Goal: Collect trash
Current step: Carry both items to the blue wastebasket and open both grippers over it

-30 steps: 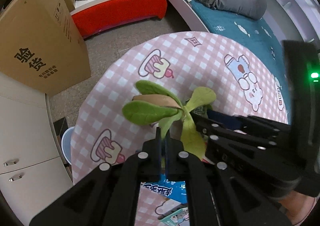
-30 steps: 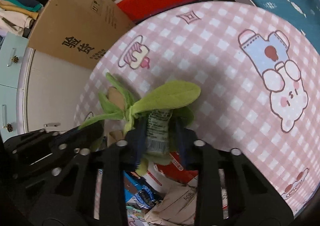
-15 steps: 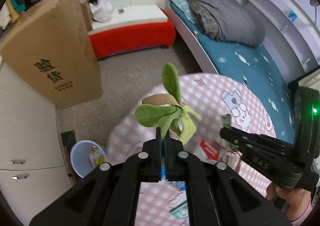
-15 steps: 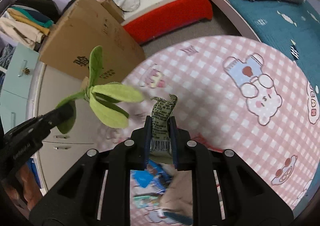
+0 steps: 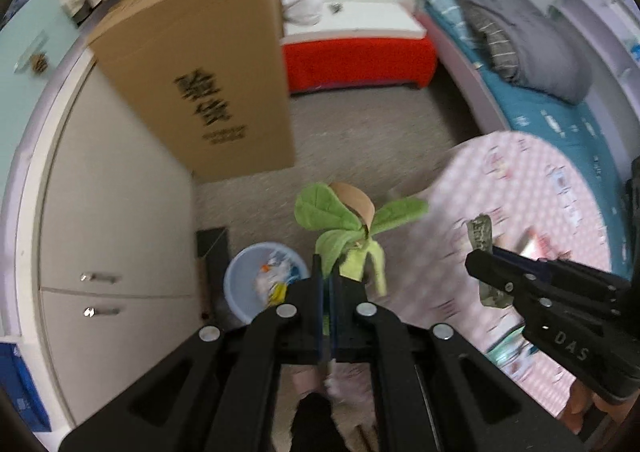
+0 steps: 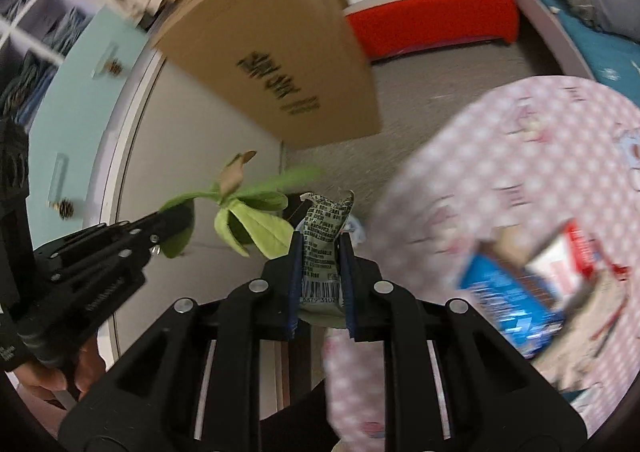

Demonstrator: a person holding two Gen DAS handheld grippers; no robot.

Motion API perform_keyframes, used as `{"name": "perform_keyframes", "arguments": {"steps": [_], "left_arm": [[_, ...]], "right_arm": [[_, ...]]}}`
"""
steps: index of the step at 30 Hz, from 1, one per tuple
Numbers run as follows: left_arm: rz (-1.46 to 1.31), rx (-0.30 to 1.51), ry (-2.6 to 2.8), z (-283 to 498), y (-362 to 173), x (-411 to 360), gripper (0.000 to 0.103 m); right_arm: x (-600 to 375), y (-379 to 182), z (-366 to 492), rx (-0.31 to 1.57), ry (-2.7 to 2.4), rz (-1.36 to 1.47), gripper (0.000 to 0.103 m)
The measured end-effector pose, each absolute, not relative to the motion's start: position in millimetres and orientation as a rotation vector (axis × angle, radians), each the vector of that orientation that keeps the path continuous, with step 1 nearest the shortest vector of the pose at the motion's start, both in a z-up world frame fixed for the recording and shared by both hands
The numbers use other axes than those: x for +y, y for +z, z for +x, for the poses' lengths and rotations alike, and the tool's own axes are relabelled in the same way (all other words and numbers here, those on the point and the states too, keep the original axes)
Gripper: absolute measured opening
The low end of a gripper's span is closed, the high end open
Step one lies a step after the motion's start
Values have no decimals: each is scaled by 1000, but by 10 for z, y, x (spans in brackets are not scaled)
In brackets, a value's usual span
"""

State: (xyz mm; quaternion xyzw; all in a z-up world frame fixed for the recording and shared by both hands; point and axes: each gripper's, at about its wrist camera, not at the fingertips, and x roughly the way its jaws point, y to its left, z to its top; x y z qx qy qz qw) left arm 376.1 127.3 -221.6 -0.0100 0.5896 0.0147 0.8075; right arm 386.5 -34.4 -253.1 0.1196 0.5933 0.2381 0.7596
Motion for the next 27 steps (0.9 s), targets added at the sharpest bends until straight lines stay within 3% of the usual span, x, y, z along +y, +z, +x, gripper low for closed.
{"name": "perform_keyframes", "arguments": {"steps": [14,15,18,27], "left_arm": [[-62,1399,64,3631,-2810,2257,5],[-59,1407,62,3637,-2836,2277,9],[-22,1432,82,3655,-2905,2345,60],[-53,1413,117,3524,-2848,2659,66]], "right_arm": [[593,-2780,3664,1372,511,205,17],[613,-2791,3654,1375,505,206,17],[693,-2806,3632,1382,492,194,17],[995,-2772,3624,1379,516,137,18]]}}
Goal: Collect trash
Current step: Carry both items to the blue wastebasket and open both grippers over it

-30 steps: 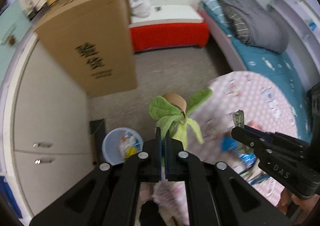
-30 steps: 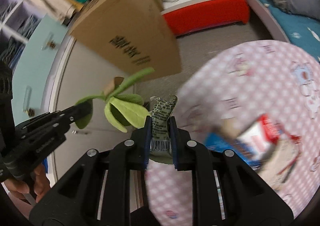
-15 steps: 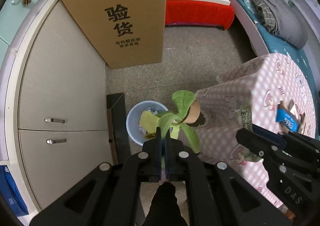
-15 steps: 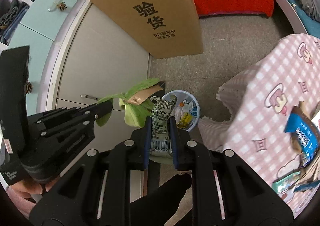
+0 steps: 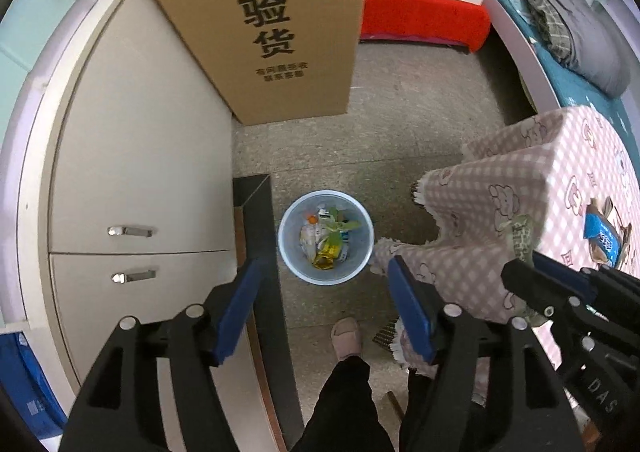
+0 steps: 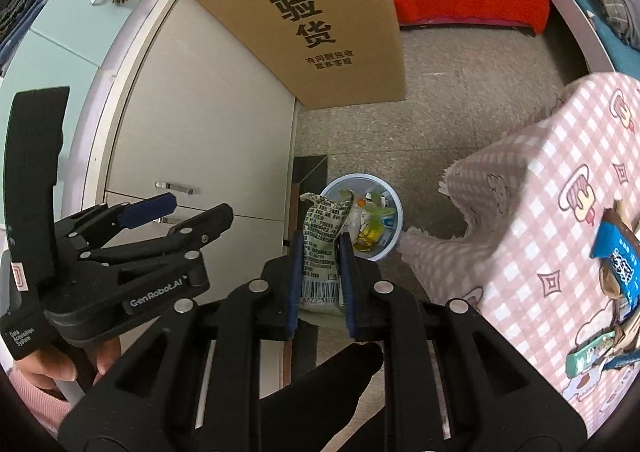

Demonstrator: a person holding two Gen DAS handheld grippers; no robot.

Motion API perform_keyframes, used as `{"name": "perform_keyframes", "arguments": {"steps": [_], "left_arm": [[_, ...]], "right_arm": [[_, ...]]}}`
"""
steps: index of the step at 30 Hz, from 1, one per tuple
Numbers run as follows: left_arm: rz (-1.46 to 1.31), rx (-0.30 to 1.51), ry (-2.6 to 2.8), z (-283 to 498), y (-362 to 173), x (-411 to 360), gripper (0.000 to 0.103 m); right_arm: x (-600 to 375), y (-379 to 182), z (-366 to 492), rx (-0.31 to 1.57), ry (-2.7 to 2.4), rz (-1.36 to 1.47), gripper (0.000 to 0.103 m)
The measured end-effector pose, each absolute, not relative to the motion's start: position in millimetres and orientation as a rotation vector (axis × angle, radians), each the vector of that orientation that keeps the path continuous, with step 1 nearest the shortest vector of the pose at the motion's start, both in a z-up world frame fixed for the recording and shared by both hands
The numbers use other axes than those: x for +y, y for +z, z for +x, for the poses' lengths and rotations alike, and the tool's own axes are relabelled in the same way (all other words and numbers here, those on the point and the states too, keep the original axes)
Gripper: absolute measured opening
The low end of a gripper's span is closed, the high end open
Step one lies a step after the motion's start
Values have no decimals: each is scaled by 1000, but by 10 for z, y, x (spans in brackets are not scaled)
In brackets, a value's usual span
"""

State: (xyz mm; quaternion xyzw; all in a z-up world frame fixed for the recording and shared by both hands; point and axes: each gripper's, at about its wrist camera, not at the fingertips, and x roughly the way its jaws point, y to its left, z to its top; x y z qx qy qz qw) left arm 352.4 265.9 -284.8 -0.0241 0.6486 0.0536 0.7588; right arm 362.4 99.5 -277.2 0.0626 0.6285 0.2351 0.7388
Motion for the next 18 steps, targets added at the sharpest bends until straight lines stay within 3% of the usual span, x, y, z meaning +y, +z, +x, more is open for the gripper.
{"name": "perform_keyframes", "arguments": {"steps": [11,16,17,18], "left_arm": [[-139,1378,223,3305,-2677,3149,72],[-180,1362,273,3198,-2600,3314,73],[-189,1358,283,3182,-2587,3341,73],[-200,1351,296,3157,-2569,3371,73]], "right_arm": [[1449,-2679,3574,1358,597,77,18],[1562,-2605,3580,1331,620,78,22],[1566,-2592,3587,1324,626,92,35],[1561,-2582,3589,1317,620,97,57]]}}
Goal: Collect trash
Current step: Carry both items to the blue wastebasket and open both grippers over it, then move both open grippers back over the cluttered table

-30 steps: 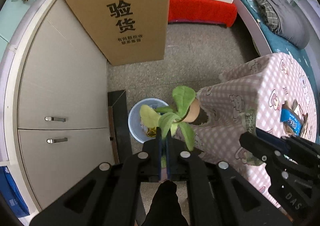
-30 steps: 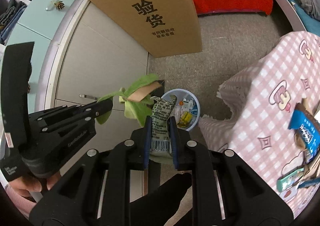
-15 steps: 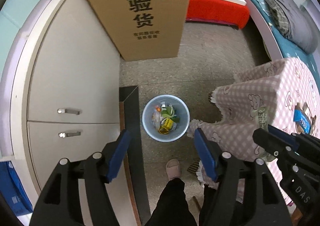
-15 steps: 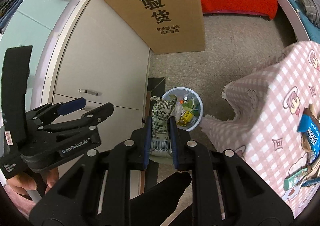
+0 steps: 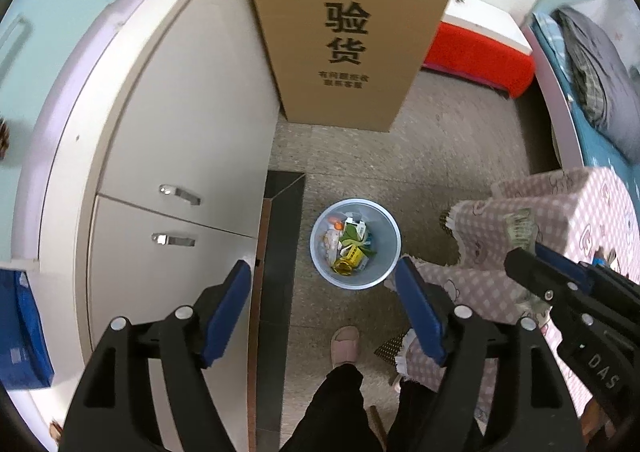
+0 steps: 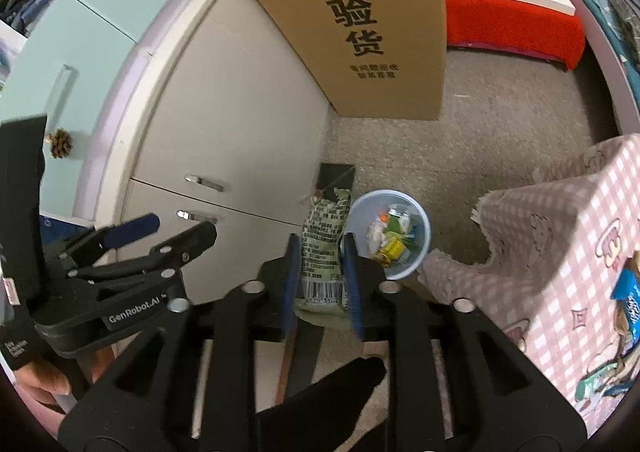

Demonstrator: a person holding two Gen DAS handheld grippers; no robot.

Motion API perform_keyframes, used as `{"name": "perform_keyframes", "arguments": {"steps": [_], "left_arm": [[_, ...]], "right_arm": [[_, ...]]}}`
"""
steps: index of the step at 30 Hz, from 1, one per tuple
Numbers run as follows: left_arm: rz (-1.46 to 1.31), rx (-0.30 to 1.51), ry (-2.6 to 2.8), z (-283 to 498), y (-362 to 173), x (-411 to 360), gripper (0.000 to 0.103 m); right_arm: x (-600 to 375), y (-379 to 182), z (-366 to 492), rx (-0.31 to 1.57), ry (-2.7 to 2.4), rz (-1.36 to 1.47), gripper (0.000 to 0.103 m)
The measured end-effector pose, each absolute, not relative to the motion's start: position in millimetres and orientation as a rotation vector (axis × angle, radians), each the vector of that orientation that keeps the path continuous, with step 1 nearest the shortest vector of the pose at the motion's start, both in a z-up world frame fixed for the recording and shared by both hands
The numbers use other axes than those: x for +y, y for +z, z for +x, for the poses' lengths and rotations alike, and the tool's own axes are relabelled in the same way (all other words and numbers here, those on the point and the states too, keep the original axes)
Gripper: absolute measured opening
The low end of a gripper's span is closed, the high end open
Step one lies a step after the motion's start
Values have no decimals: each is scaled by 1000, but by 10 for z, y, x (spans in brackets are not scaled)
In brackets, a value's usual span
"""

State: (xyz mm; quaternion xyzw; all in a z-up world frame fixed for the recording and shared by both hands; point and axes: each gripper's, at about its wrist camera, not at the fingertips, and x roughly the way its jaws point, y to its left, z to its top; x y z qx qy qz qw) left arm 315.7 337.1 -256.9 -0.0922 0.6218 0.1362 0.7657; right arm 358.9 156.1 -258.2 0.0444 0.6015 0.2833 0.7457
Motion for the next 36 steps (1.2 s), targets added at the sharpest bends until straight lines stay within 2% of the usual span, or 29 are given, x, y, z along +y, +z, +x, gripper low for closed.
{"name": "perform_keyframes", "arguments": {"steps": [8,15,28,36], "left_arm": [[-277,1310,326,3049,-2396,3446,75],[-263,1310,248,3163,-2344,3006,75],[-96,1360,-55,3472,-2424,999,79],[-157,1454,-195,3507,-2750,-167,79]], "right_arm": [[1381,-2501,3557,1279,591,132,59],[874,-2417,3460,1250,520,174,60],[-1225,-2445,3186,1198,191,331,61],[-2345,-2624,2939,1221,41,407,61]]}}
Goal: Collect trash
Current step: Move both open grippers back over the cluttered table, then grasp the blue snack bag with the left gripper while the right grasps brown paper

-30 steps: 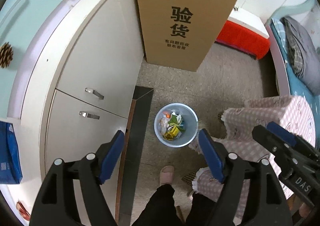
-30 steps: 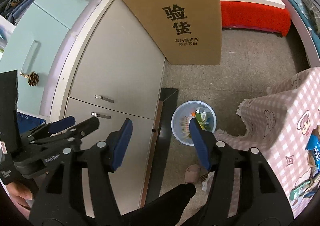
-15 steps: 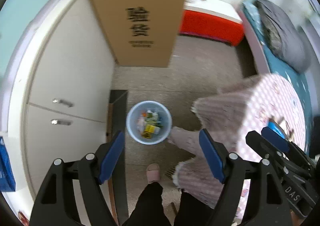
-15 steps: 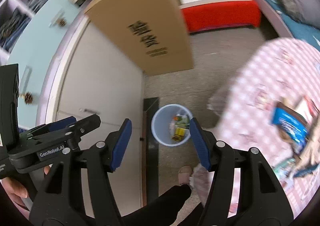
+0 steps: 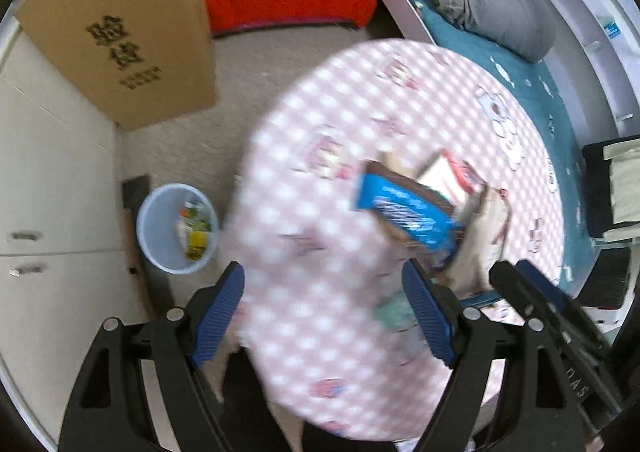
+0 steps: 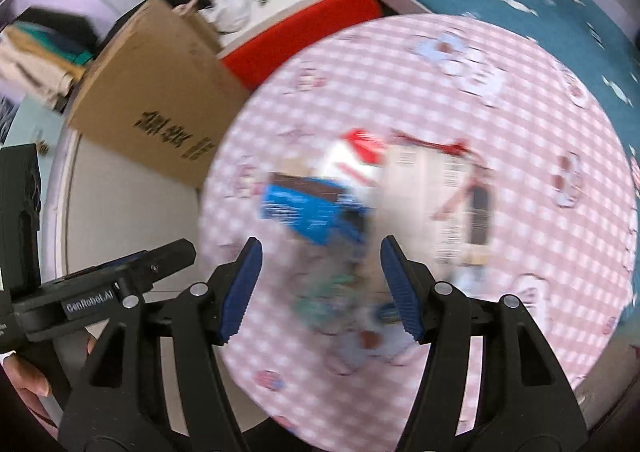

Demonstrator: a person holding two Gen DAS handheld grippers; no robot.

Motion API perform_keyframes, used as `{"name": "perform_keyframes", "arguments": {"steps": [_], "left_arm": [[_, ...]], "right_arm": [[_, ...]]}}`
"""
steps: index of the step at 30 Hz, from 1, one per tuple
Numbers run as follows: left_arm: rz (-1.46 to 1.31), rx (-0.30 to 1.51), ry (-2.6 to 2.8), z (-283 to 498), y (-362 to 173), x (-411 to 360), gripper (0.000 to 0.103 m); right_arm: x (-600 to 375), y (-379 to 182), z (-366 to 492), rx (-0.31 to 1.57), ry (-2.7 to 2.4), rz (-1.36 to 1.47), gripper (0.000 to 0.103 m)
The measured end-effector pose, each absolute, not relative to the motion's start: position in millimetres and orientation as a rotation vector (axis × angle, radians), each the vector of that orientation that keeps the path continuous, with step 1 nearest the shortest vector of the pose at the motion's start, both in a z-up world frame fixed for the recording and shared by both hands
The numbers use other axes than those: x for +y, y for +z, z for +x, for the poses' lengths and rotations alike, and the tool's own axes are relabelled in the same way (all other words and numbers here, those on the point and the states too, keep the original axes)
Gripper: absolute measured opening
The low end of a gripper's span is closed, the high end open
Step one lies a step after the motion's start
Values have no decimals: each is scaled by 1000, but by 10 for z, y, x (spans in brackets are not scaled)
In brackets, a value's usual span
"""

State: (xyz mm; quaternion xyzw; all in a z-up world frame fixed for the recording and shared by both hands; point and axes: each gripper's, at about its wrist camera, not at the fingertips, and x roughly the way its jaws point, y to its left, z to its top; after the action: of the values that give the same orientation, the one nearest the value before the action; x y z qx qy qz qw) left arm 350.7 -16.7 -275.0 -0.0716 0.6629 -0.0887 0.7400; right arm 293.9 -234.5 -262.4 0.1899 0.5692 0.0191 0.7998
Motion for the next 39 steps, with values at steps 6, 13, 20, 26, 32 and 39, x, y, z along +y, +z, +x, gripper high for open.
{"name": "perform_keyframes", "arguments": {"steps": [6,13,20,26,32,39], "left_arm": [[-283,1478,-166,3622,-2997,-573,79],[-418,1484,-22,3857,-3265,-616,79],[-468,1494,41,4000,-3450,-593,74],[-487,1506,30,4019,-3491,-546,28],[-519,1476,-47,3935,-3293,-373,19],[-485,1444,-147,3732,-3004,-224,17]], "right_arm": [[-2759,-2736,2966,1239,36,424,61],[-2938,-2855,3193,1258,96,392,61],[-2887,-2943,3436,1283,165,352,62],[-2749,-2944,3521,1288,206,326,62],[-2530,-2925,3524,1290,233,297,62],[-2247,-2844,3344,1291,247,275,62]]}}
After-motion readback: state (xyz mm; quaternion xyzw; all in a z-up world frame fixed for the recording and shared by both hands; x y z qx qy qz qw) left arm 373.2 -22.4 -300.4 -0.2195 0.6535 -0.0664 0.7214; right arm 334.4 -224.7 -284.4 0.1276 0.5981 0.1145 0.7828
